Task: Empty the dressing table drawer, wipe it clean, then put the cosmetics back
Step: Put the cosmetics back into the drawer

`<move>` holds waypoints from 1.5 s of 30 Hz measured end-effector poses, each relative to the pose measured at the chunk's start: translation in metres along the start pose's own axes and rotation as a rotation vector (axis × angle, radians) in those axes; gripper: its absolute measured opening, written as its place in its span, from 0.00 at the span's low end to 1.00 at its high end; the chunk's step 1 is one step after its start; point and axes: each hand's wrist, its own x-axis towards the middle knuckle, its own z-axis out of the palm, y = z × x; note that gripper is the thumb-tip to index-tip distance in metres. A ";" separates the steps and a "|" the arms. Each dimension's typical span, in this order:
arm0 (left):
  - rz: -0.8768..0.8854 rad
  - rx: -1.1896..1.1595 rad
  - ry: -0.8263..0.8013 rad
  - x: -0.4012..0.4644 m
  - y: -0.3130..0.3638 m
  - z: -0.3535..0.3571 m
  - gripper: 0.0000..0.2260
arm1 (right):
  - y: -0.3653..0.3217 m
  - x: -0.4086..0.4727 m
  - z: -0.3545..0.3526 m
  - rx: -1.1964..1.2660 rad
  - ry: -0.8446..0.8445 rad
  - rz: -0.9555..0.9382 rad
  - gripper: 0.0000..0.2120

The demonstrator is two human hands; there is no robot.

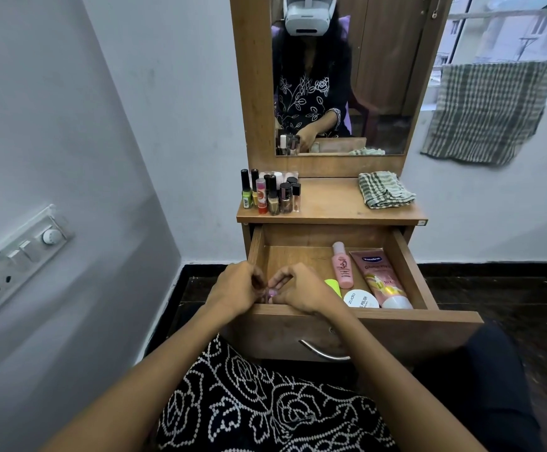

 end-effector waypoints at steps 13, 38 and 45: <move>-0.069 -0.043 -0.025 0.004 -0.001 0.000 0.07 | 0.000 0.003 0.003 0.005 -0.025 0.044 0.08; -0.033 -0.022 -0.004 0.008 -0.007 0.004 0.14 | 0.002 0.003 0.002 -0.024 0.010 0.024 0.09; 0.010 -0.008 0.040 0.004 -0.008 0.004 0.14 | 0.008 0.004 0.005 -0.051 0.078 0.023 0.18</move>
